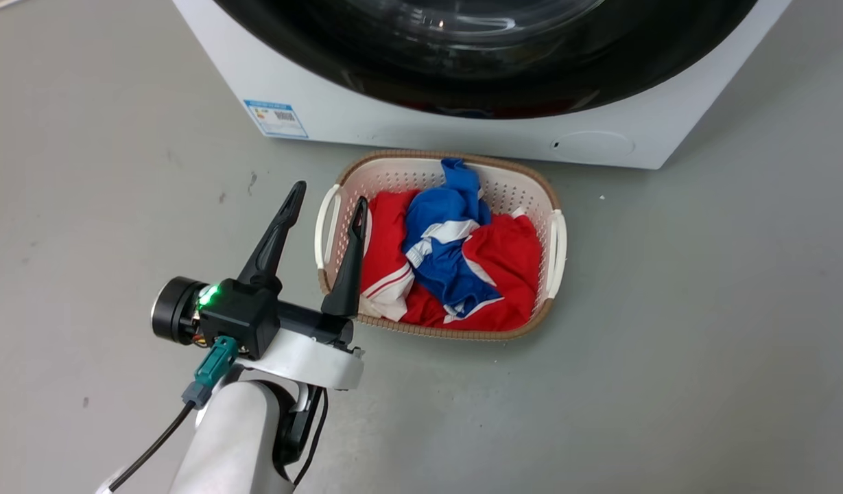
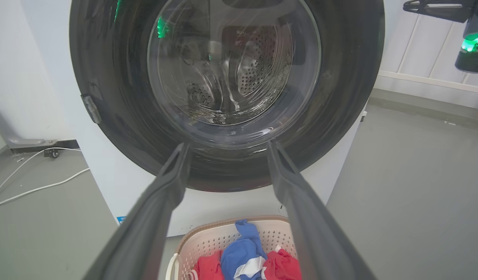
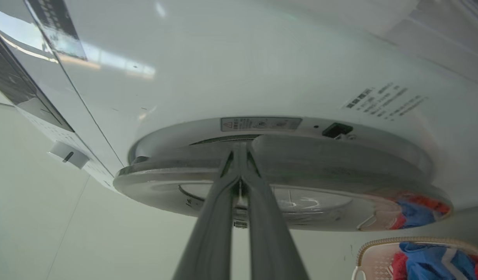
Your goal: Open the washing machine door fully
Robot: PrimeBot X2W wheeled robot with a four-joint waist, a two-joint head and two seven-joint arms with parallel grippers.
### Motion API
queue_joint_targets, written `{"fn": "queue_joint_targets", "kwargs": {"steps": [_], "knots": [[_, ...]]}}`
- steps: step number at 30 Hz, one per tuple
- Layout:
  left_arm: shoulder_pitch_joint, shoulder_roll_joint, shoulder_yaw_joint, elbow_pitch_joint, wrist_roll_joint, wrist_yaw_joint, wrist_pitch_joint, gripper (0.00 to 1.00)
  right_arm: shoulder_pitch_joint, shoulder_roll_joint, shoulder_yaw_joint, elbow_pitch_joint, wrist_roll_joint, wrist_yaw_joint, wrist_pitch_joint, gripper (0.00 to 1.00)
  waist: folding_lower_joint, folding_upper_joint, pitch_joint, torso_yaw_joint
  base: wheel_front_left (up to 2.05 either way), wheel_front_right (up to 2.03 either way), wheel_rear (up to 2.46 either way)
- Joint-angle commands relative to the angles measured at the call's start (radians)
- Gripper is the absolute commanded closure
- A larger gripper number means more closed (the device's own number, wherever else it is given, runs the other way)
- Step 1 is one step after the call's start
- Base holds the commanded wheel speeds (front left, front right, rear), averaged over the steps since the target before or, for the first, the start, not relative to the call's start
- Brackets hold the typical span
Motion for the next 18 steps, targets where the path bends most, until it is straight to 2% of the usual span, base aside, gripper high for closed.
{"fn": "queue_joint_targets", "kwargs": {"steps": [1,9,18], "knots": [[-0.019,-0.003,-0.004,-0.006,0.004,-0.001,-0.002,0.00,-0.056,-0.005,0.021,0.048,-0.018,0.000,0.009,1.00,-0.0001,0.0000,0.026,0.017,0.00,0.00,0.00],[-0.045,-0.008,-0.011,-0.022,0.006,-0.003,-0.002,0.00,-0.287,0.021,0.112,0.260,-0.107,0.000,0.045,1.00,-0.0001,0.0000,0.088,0.038,0.00,0.00,0.00],[-0.064,-0.014,-0.017,-0.018,0.006,-0.001,-0.002,0.00,-0.365,0.043,0.158,0.338,-0.152,0.000,0.091,1.00,-0.0001,0.0000,0.115,0.040,0.00,0.00,0.00]]}}
